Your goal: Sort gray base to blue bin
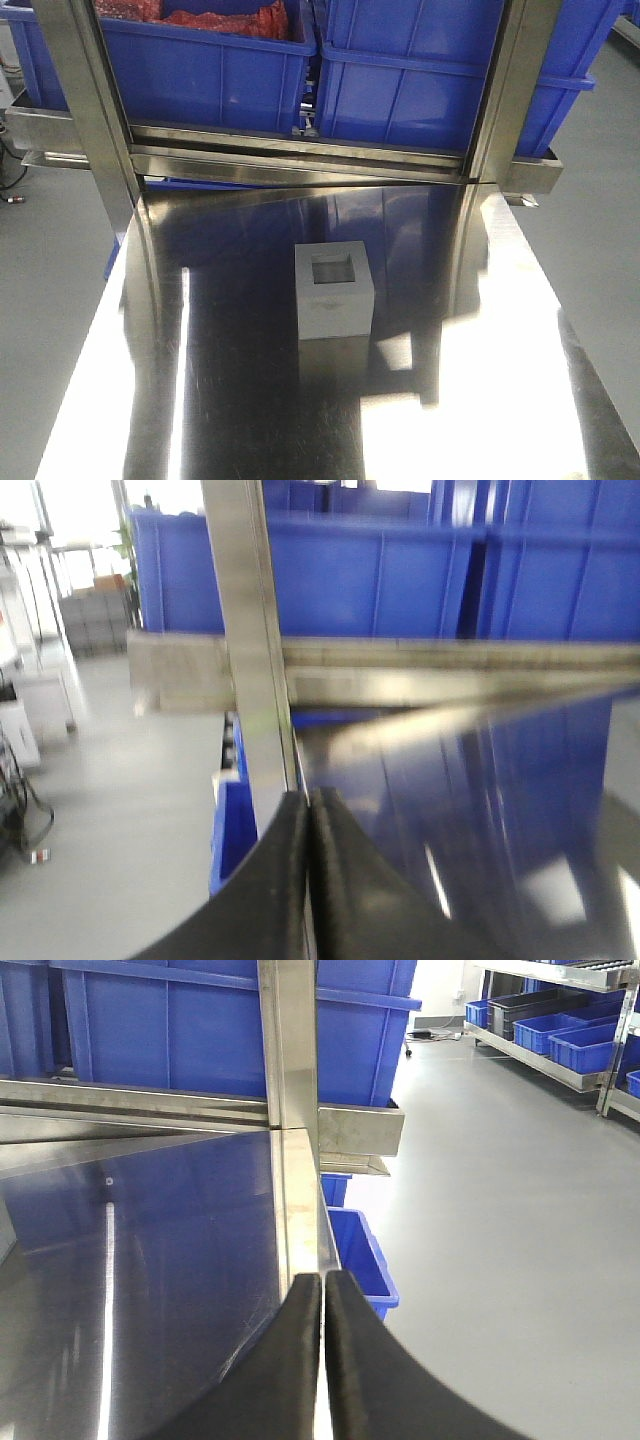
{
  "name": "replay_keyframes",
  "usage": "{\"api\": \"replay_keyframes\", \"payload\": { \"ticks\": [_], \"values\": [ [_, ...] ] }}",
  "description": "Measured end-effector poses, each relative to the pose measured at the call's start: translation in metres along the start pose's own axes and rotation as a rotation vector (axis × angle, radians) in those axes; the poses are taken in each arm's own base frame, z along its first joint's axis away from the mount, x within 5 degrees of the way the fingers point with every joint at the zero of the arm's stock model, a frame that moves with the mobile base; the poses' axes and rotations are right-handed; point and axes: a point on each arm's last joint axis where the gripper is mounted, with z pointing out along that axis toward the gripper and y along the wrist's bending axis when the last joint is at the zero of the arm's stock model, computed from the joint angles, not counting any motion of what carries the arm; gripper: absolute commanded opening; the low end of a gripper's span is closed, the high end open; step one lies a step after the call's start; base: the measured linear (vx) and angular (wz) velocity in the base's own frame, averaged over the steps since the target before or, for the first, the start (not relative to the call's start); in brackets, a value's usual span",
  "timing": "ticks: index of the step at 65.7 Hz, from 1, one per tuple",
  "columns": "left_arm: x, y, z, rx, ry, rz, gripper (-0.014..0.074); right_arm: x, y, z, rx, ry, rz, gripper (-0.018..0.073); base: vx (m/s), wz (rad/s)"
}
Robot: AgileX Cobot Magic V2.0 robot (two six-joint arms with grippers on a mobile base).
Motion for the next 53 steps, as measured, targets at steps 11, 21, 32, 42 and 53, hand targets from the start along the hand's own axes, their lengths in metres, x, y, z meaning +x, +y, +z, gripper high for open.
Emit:
{"api": "replay_keyframes", "payload": {
  "ticks": [11,21,32,42,53],
  "values": [
    [-0.049,0.001,-0.008,-0.001,-0.122,0.001,-0.0006,0.000,0.000,0.000,0.000,0.000,0.000,-0.0005,0.00,0.00],
    [-0.095,0.000,-0.004,0.013,0.042,0.006,-0.0006,0.000,0.000,0.000,0.000,0.000,0.000,-0.0005,0.00,0.00],
    [-0.104,-0.001,0.024,0.029,0.352,0.007,-0.0006,0.000,0.000,0.000,0.000,0.000,0.000,-0.0005,0.00,0.00],
    [-0.095,-0.001,0.040,0.034,0.476,0.007,0.0041,0.000,0.000,0.000,0.000,0.000,0.000,-0.0005,0.00,0.00],
    [-0.096,-0.001,0.041,0.033,0.470,0.007,0.0332,0.000,0.000,0.000,0.000,0.000,0.000,-0.0005,0.00,0.00]
  ]
}}
